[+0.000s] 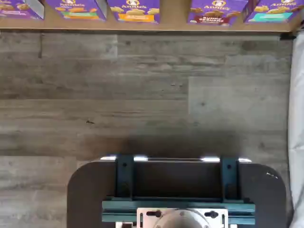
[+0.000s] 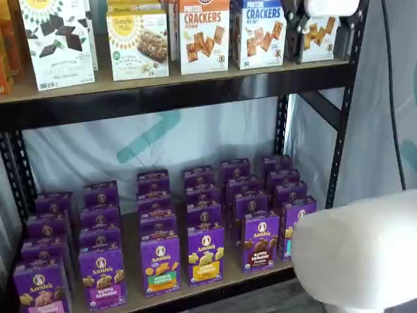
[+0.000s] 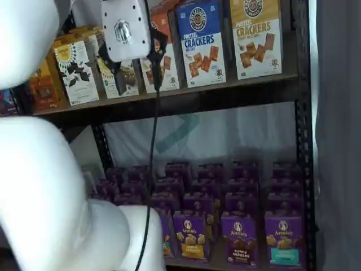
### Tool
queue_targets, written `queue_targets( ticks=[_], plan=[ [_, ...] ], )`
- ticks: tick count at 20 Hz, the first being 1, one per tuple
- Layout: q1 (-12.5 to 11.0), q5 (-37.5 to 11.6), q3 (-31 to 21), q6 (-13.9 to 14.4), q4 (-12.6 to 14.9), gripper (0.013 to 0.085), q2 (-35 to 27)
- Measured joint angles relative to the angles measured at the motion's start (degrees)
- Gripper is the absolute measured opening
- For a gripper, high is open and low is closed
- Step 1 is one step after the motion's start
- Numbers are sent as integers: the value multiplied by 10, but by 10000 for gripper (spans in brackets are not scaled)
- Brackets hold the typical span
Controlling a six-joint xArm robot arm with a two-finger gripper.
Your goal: Pick up the purple box with a brown patch in the center, on the bottom shelf, the fifth box from the left
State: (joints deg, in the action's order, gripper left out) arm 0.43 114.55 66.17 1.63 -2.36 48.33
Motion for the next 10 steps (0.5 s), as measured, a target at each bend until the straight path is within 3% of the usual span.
queue_targets(
  ticks=[5, 10],
  plan=[
    [-18, -25, -14, -11, -18, 850, 12],
    [-30, -48, -29, -24, -18, 850, 11]
  ],
)
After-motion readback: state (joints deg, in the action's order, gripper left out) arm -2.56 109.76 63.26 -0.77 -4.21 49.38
